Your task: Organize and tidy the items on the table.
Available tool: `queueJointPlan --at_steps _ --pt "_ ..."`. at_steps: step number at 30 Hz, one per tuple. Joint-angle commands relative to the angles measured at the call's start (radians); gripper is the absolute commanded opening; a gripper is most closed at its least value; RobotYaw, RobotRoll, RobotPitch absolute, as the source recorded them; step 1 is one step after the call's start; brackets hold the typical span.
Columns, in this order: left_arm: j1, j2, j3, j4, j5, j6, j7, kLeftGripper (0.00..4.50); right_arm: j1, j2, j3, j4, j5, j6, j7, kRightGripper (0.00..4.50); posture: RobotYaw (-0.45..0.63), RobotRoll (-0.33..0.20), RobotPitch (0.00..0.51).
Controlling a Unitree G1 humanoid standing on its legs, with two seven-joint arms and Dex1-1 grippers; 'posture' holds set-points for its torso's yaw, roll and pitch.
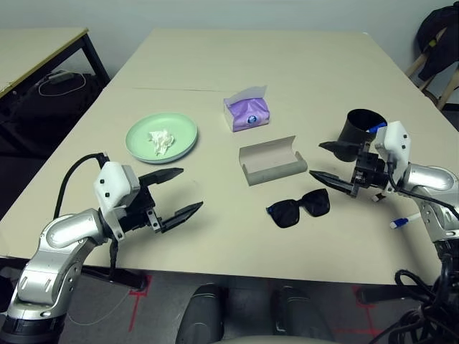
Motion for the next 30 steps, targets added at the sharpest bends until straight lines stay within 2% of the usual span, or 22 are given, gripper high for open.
queueJointPlan --at_steps 1,10,16,23,26,28,30 --pt "0.014 0.021 -0.038 -0.024 -0.004 -0.021 -0.049 4.48 -0.025 0.001 0.009 -0.03 -0.005 0.026 -0.008 4.5 0.11 0.0 0.078" --pt "-0.006 0.058 -0.113 0.036 0.059 -0.112 -0.135 4.48 -0.066 0.009 0.023 -0.047 -0.01 0.035 -0.011 4.5 0.1 0.0 0.074" --pt "-0.055 0.045 -0.14 0.071 0.058 -0.114 -0.128 4.48 -0.078 0.002 0.025 -0.086 -0.001 0.077 -0.009 4.5 0.09 0.0 0.069" --pt "-0.077 0.063 -0.146 0.096 0.053 -0.093 -0.138 4.48 -0.098 -0.034 0.018 -0.154 0.027 0.18 0.021 4.5 0.08 0.0 0.064" --pt "-0.081 0.064 -0.146 0.097 0.052 -0.088 -0.135 4.48 -0.143 0.008 -0.041 -0.169 0.122 0.288 -0.034 4.5 0.08 0.0 0.062" --pt "-0.08 0.064 -0.146 0.095 0.052 -0.084 -0.133 4.48 -0.222 0.087 -0.144 -0.16 0.251 0.445 -0.195 4.5 0.08 0.0 0.062" --pt "-0.08 0.064 -0.146 0.094 0.05 -0.081 -0.132 4.48 -0.281 0.145 -0.223 -0.142 0.325 0.546 -0.323 4.5 0.08 0.0 0.062"
